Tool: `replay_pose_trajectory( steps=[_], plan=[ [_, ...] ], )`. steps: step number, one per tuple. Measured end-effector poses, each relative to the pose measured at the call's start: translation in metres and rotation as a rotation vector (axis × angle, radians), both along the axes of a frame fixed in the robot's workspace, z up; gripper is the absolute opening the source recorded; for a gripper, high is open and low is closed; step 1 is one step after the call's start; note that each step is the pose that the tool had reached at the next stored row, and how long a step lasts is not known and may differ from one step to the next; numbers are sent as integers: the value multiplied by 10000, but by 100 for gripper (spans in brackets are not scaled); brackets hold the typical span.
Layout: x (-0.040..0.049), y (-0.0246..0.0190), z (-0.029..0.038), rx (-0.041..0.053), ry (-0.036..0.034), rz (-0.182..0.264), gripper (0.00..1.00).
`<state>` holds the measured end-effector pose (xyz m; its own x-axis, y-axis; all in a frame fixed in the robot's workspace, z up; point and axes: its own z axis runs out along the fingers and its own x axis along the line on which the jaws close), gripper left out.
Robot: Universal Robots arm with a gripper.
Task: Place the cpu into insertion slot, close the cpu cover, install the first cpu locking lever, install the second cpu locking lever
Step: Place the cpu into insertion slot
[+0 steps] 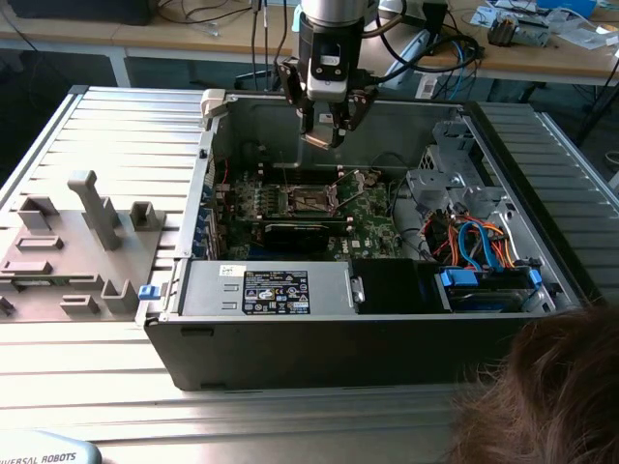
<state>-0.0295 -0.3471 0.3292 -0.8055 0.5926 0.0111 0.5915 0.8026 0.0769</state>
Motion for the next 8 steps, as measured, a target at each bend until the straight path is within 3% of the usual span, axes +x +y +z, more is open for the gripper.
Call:
replay_pose_trajectory(
  steps=[8],
  plan=[
    [0,0,-3,0,0,-47,54]
  ],
)
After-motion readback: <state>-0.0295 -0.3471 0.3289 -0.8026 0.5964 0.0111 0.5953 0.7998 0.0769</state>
